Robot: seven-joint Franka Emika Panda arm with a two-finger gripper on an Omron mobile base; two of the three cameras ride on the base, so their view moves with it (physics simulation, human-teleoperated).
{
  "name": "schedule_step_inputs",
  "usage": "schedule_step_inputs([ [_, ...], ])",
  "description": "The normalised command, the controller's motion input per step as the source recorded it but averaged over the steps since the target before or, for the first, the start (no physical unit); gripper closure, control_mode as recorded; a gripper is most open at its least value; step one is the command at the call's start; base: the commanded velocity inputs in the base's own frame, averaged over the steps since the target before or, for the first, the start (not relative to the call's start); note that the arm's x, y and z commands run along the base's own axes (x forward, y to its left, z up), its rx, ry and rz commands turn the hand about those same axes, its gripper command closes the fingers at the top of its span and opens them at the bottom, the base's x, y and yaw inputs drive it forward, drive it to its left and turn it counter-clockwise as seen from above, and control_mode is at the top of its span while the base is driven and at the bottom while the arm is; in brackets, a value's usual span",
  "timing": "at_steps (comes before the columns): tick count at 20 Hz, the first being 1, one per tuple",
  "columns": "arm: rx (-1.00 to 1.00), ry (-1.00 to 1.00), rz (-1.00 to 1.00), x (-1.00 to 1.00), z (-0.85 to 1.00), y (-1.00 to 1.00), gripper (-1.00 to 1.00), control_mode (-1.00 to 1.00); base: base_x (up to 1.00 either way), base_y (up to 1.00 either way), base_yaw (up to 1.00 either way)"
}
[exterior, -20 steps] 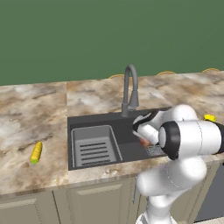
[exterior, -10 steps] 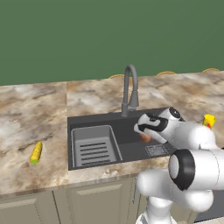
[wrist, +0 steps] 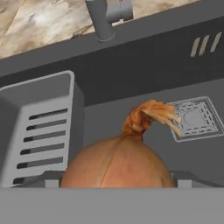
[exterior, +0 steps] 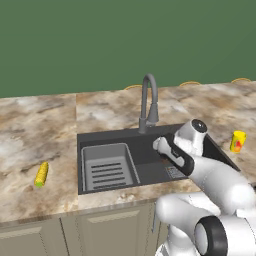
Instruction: Remove the onion and corn from the sink. Then move the bowl and cup from the counter to the sink for washing.
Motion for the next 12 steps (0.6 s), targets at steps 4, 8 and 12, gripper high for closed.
schedule_step_inputs([
  [4,-0.17,-0.07,0.0,-0.27,0.33,0.13,1.0,-1.0,0.0,0.0,0.0],
  [8,-0.09,-0.01,0.0,-0.3,0.27,0.14,1.0,-1.0,0.0,0.0,0.0],
  [12,-0.01,0.03,0.0,-0.29,0.25,0.19,1.0,-1.0,0.0,0.0,0.0],
])
